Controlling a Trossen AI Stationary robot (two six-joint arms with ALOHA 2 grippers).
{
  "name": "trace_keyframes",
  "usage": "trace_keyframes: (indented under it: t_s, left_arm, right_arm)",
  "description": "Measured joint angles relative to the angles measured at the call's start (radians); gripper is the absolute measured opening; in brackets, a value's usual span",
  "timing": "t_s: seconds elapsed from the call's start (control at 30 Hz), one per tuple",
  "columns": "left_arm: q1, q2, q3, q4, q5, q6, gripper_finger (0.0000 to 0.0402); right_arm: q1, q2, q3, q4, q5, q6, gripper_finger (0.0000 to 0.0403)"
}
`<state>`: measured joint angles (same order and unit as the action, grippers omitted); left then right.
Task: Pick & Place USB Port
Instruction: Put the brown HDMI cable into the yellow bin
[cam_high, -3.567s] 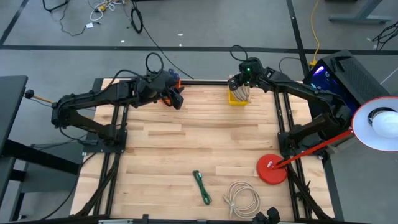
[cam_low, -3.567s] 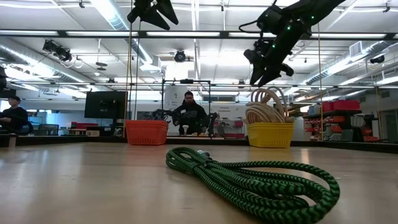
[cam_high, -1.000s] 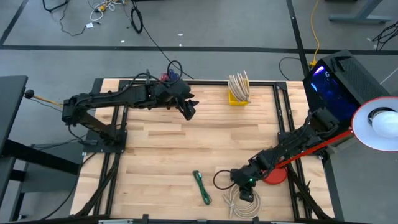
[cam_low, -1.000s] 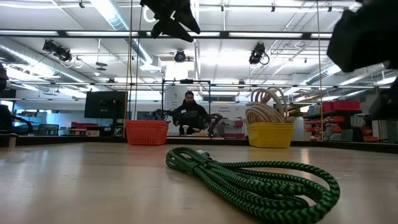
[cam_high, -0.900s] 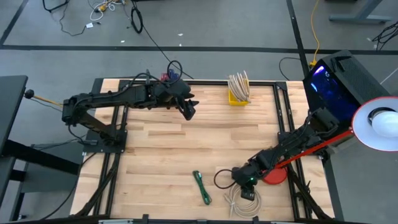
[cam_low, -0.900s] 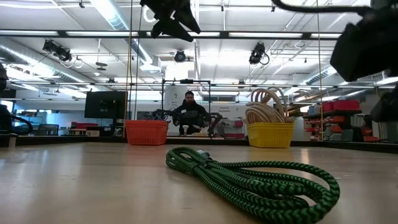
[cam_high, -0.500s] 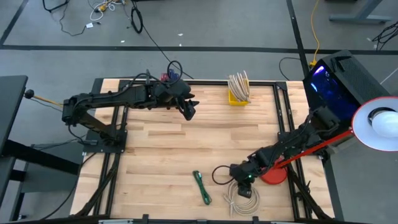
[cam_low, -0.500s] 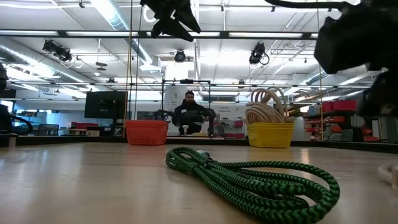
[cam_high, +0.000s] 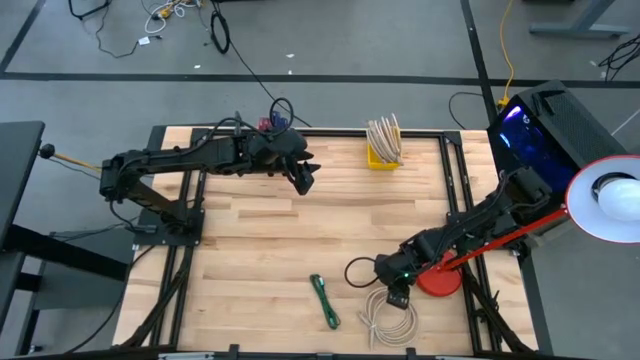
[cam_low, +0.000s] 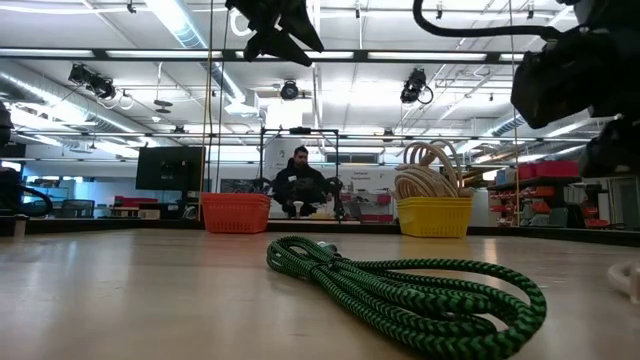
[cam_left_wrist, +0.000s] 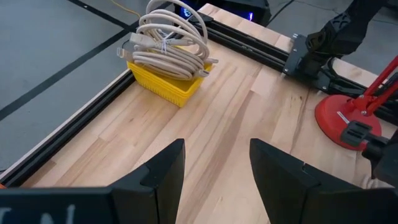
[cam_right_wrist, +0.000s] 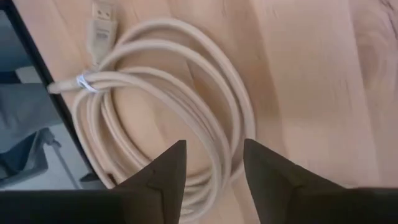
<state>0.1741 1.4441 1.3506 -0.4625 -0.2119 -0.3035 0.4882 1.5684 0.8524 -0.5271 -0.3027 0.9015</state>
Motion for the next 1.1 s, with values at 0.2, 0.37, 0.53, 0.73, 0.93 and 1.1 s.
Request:
trace_keyframes:
  t_s: [0.2, 0.37, 0.53, 0.73, 0.93, 1.1]
  left_arm:
    - [0.000, 0.000, 0.000, -0.008, 0.000, 0.001, 0.0186]
    - [0.000, 0.000, 0.000, -0.009, 0.000, 0.001, 0.0186]
    - [0.000, 0.000, 0.000, -0.015, 0.000, 0.001, 0.0186]
    - [0.000, 0.000, 0.000, -0.015, 0.000, 0.002, 0.0186]
    - [0.000, 0.000, 0.000, -0.015, 0.000, 0.002, 0.0186]
    - [0.000, 0.000, 0.000, -0.015, 0.000, 0.002, 0.0186]
  right_arm:
    - [0.005, 0.000, 0.000, -0.007, -0.001, 0.002, 0.0178]
    - [0.026, 0.000, -0.011, -0.012, 0.010, 0.003, 0.0183]
    - [0.050, 0.000, -0.058, 0.034, -0.016, 0.050, 0.0183]
    - [0.065, 0.000, -0.110, 0.140, -0.046, 0.111, 0.0183]
    - [0.069, -0.001, -0.136, 0.184, -0.031, 0.162, 0.0183]
    - [0.069, -0.003, -0.151, 0.215, -0.007, 0.207, 0.0173]
